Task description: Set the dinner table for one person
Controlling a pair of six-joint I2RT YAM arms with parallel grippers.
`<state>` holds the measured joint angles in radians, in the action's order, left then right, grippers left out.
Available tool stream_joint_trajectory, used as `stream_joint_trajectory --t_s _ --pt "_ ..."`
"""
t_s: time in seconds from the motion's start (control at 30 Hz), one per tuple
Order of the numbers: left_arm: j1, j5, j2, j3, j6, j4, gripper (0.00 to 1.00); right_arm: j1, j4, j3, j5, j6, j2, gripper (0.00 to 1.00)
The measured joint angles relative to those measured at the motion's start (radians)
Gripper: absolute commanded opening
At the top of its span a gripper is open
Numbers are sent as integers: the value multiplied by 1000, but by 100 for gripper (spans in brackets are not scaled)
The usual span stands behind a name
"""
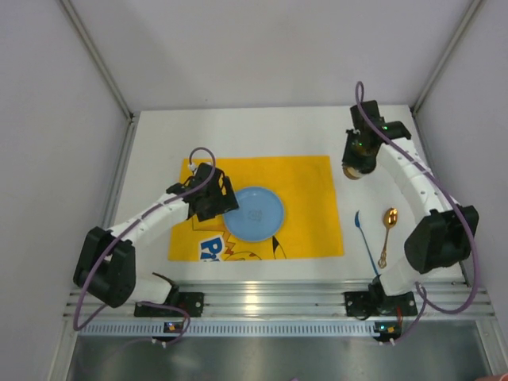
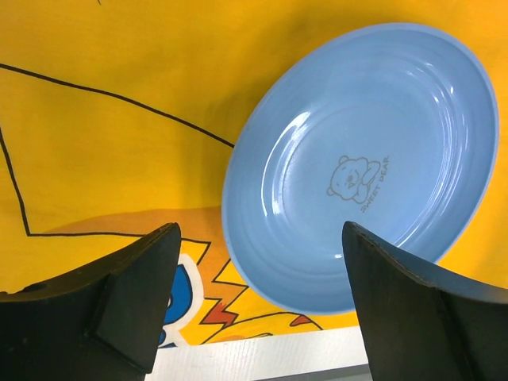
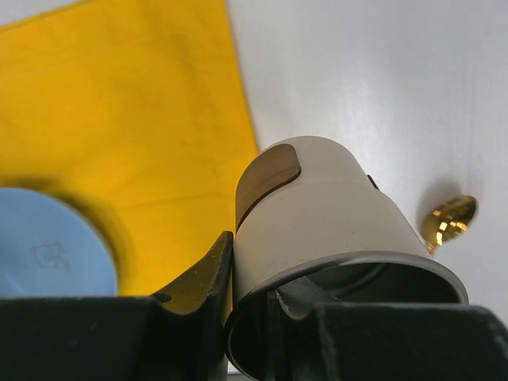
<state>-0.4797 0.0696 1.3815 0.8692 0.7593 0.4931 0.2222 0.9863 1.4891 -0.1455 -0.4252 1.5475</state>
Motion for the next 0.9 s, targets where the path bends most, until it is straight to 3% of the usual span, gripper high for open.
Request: stream_joint_trajectory --t_s 0.27,0.57,0.67,0.7,0.77,0.8,0.9 --pt "0 22 -84 0 2 45 87 165 -18 222 47 -34 339 0" --pt "0 70 -224 -13 9 109 87 188 -13 422 65 -77 646 0" --pt "0 93 -262 -19 9 137 87 188 -21 458 75 -85 686 23" --pt "0 104 -271 -21 9 145 87 190 -21 463 79 -89 689 48" --pt "0 118 -283 -21 8 161 87 190 -21 463 87 -101 689 68" --pt "0 125 -287 -22 8 168 87 192 -24 463 91 -100 689 83" --pt "0 135 -288 -23 5 179 87 195 -24 463 95 -97 689 96"
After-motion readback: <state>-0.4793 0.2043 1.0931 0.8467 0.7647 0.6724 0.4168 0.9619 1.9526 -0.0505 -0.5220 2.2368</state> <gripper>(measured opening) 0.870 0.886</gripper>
